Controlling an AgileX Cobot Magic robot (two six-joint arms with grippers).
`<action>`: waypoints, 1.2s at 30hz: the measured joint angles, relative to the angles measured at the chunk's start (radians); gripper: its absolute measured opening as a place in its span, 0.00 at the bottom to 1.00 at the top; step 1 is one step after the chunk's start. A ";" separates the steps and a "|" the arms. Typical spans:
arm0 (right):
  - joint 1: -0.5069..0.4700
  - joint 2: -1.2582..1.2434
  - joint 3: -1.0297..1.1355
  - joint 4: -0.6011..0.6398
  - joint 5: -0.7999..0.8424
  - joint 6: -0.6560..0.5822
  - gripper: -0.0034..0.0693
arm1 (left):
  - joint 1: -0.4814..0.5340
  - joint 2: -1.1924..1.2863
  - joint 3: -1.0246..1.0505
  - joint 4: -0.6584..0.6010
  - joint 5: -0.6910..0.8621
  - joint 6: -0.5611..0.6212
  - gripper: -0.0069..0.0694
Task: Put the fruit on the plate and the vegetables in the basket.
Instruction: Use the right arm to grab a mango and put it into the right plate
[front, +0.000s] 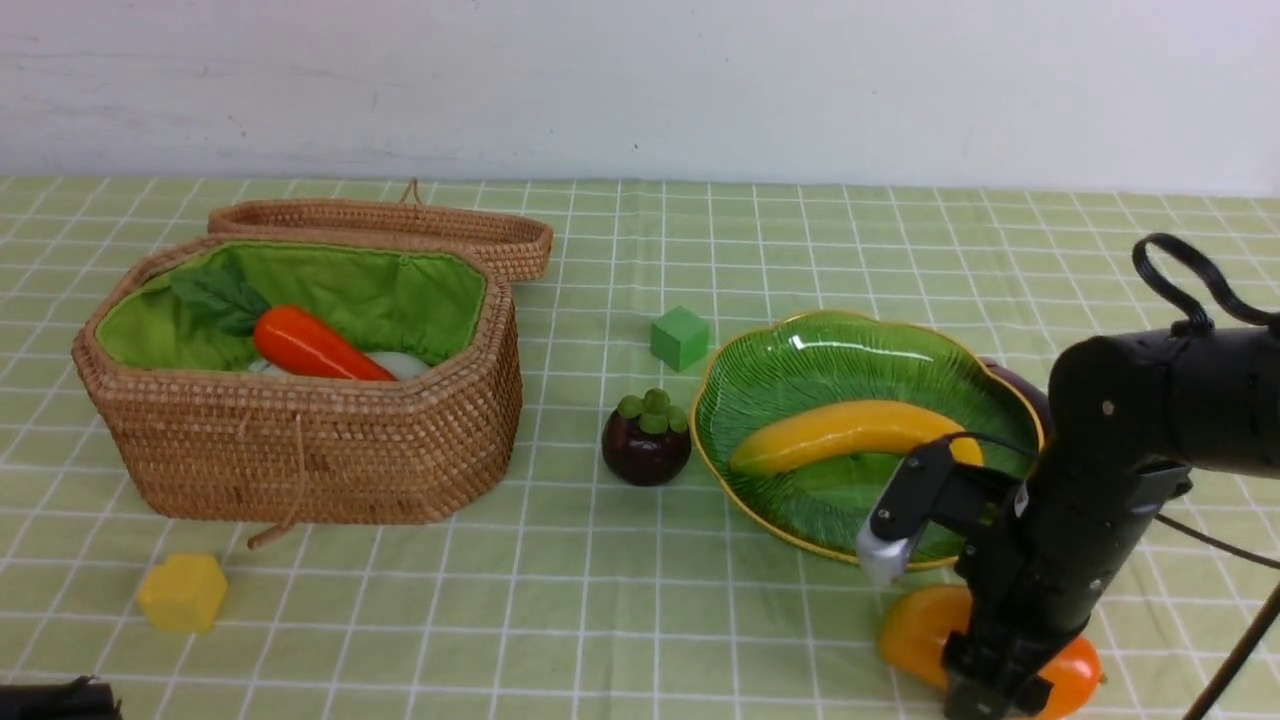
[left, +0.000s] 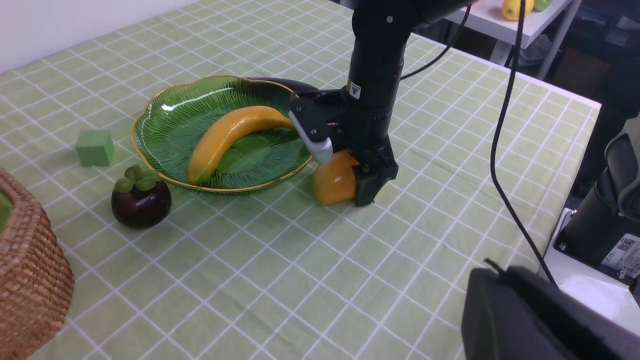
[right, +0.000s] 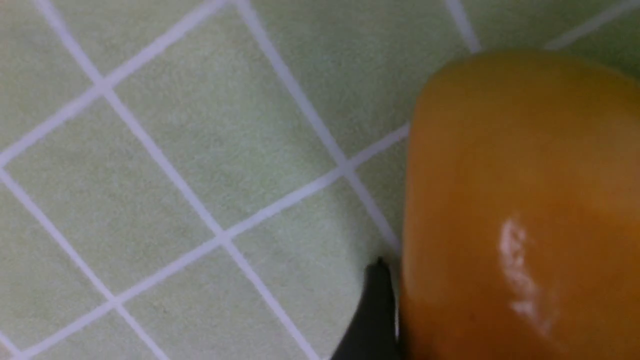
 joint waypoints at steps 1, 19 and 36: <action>0.000 0.001 0.000 -0.001 -0.001 0.000 0.82 | 0.000 0.000 0.000 0.000 0.000 0.000 0.08; 0.000 -0.219 -0.112 0.094 0.239 0.149 0.82 | 0.000 0.000 0.000 -0.001 -0.006 0.000 0.09; 0.000 -0.021 -0.170 0.126 -0.259 0.175 0.82 | 0.000 0.000 0.000 -0.004 -0.180 0.000 0.09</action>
